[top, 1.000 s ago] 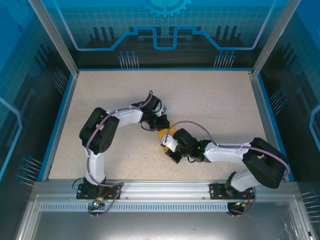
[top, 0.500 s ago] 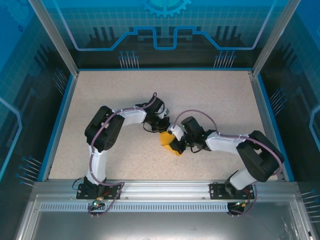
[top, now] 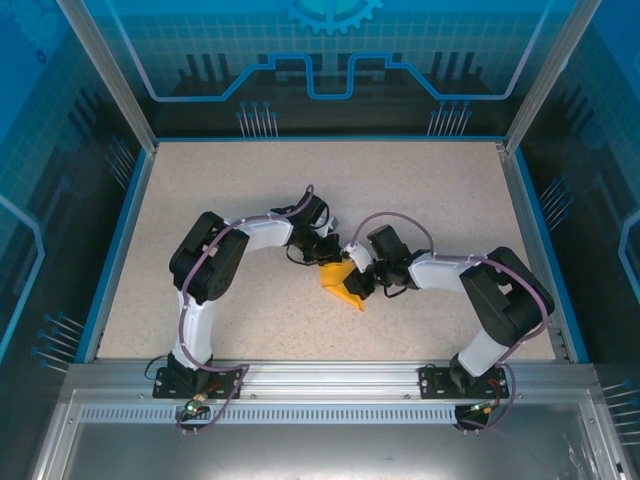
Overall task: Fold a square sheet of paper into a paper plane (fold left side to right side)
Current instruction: Third fold the triangle at the center of the table.
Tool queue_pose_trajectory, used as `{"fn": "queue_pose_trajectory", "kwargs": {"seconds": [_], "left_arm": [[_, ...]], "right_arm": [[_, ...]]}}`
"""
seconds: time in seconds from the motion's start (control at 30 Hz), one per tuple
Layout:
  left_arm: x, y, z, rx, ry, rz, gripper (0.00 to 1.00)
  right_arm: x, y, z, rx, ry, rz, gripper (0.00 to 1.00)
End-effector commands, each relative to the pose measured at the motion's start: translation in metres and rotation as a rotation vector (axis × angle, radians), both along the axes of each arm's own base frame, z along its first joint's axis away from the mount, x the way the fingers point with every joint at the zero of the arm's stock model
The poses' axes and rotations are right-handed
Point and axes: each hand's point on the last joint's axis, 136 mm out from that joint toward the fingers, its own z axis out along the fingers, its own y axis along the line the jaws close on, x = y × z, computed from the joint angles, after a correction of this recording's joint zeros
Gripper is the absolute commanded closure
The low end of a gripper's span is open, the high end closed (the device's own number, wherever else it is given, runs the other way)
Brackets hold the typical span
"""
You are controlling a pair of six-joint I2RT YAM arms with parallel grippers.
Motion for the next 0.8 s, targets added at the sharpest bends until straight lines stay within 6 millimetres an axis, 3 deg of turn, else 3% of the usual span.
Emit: {"fn": "queue_pose_trajectory", "kwargs": {"seconds": [0.0,0.77], "left_arm": [[-0.0176,0.0038,-0.0231,0.049,0.055,-0.036,0.97],[-0.0189,0.0038,-0.0226,0.050,0.053,-0.038,0.98]], "right_arm": [[0.0083,-0.0051,-0.0026,-0.008,0.018,-0.038,1.00],[0.0169,-0.0142,-0.0120,-0.039,0.037,-0.092,1.00]]}}
